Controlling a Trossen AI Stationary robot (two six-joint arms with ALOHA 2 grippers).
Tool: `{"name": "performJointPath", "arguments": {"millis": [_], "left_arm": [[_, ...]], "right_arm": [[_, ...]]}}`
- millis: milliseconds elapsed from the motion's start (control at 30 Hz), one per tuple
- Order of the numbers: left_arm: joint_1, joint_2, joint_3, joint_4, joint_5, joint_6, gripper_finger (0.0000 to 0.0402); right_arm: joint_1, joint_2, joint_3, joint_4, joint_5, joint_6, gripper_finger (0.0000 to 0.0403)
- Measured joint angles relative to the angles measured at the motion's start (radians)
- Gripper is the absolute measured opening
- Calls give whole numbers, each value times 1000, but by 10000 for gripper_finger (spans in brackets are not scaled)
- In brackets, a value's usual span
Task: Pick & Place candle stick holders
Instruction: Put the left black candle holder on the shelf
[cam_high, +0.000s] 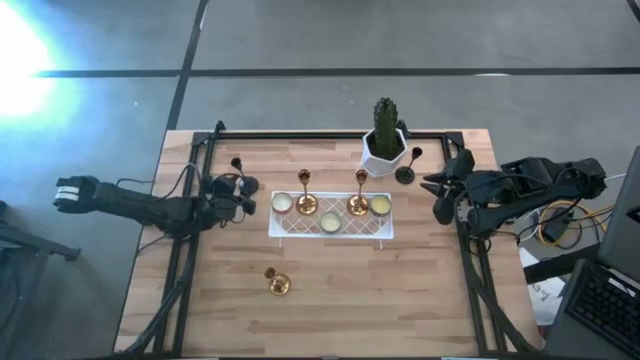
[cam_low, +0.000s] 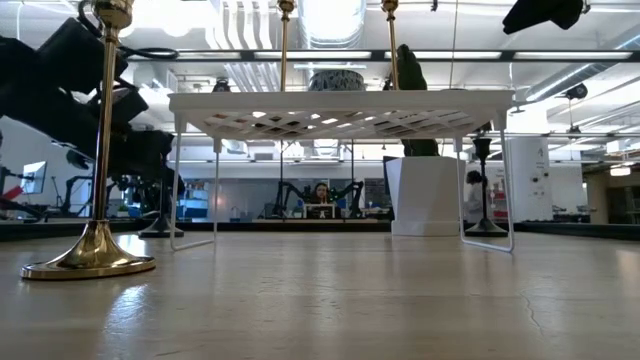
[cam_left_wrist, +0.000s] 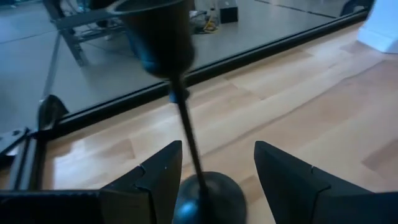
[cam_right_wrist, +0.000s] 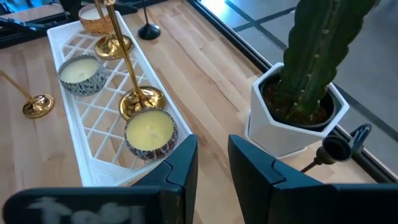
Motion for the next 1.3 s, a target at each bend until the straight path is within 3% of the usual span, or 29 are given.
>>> {"name": "performJointPath", "arguments": {"millis": [500,600,767,1300], "left_arm": [[152,0,-29,205,81,124,196],[172,0,-29,204,91,124,152],[182,0,-28,211,134,150,23],[182,-30,0,260,276,322,19]], "right_arm": [[0,0,0,4,0,-25,73],[0,0,0,4,0,-25,78],[0,0,0,4,0,-25,82],[0,0,0,4,-1,-22,59]]}}
